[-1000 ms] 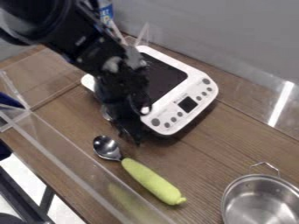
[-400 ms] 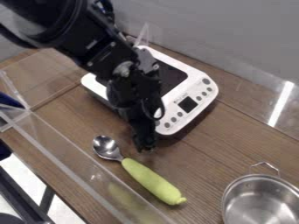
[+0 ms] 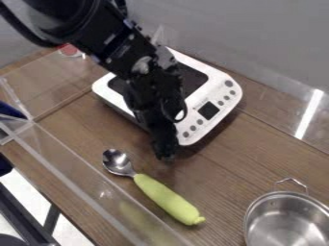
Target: Put green spoon on the white and black stove top
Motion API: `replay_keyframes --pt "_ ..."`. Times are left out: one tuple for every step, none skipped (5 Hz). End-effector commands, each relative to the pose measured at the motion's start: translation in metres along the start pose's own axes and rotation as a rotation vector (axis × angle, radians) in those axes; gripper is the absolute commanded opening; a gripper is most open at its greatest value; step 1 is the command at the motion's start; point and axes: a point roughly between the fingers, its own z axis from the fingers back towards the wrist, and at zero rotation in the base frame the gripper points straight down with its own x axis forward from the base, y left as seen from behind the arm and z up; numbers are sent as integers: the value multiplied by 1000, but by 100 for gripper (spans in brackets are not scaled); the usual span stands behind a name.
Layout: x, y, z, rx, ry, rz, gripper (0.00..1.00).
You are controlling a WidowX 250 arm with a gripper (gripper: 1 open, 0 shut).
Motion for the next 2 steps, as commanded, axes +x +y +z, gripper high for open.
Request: replay_keyframes --pt "-2 -1 4 7 -8 10 100" --pt "-5 -5 8 5 -5 21 100"
